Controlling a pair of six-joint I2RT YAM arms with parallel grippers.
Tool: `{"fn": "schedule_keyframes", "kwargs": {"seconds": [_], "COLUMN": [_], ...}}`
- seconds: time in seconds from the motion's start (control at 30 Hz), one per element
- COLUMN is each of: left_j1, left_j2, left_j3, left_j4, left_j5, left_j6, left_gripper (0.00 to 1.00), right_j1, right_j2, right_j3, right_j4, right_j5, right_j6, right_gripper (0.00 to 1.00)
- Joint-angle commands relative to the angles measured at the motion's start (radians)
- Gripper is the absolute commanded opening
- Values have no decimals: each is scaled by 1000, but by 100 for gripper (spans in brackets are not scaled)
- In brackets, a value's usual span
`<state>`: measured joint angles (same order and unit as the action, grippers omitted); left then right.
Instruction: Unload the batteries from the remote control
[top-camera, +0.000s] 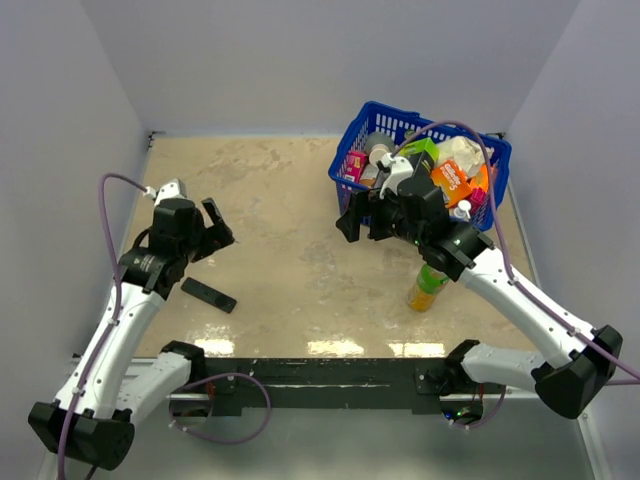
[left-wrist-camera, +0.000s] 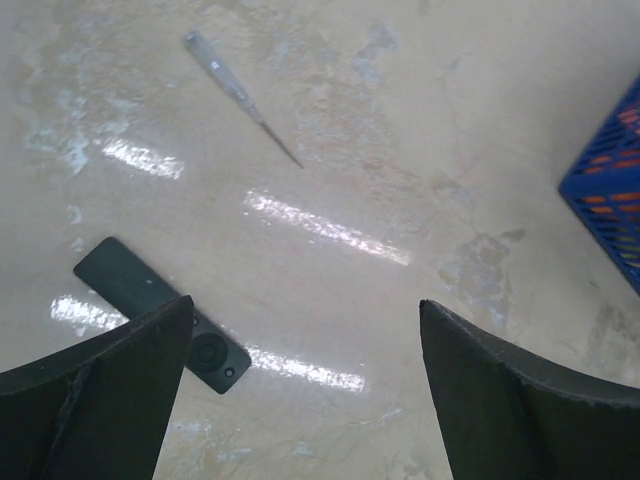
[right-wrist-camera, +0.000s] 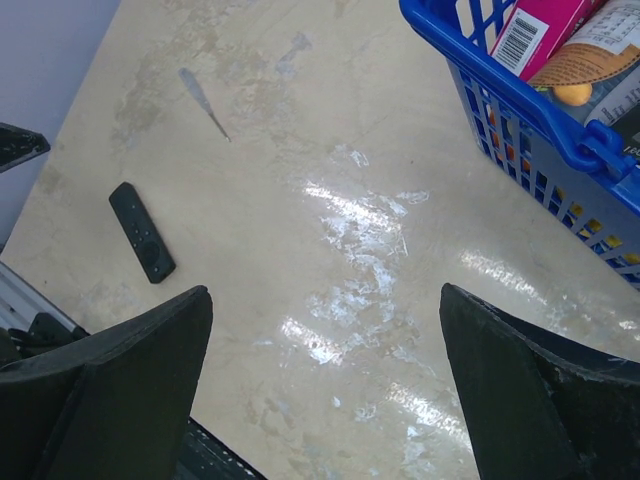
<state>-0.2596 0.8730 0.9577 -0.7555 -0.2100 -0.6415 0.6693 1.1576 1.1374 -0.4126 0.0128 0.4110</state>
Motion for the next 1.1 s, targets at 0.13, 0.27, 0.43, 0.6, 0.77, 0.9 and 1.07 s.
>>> {"fn": "schedule_keyframes", "kwargs": {"seconds": [0.13, 0.27, 0.43, 0.6, 0.77, 0.9, 1.07], "left_j1": [100, 118, 158, 177, 207, 238, 253], "left_j2": [144, 178, 262, 388, 431, 461, 511], "left_j3": [15, -23, -48, -48, -105, -142, -191], "left_j4": [-181, -182, -165, -159, -119, -82, -25], "left_j5": [-209, -235, -241, -236, -249, -243, -198], "left_j6": [-260, -334, -375, -406, -457, -471, -463], "left_gripper": [91, 85, 84, 80, 79, 79, 79], "right_j1": [1, 1, 3, 1, 1, 1, 1], "right_j2": [-67, -108, -145, -159, -167, -182, -187], "right_j3": [-42, -51, -71, -77, -76, -76, -70], "right_j4": [0, -6, 34, 38, 29, 34, 26], "right_j5": [53, 59, 15, 27, 23, 13, 18], "right_j6": [6, 6, 14, 15, 23, 25, 20], "right_gripper": [98, 98, 98, 98, 97, 97, 97]}}
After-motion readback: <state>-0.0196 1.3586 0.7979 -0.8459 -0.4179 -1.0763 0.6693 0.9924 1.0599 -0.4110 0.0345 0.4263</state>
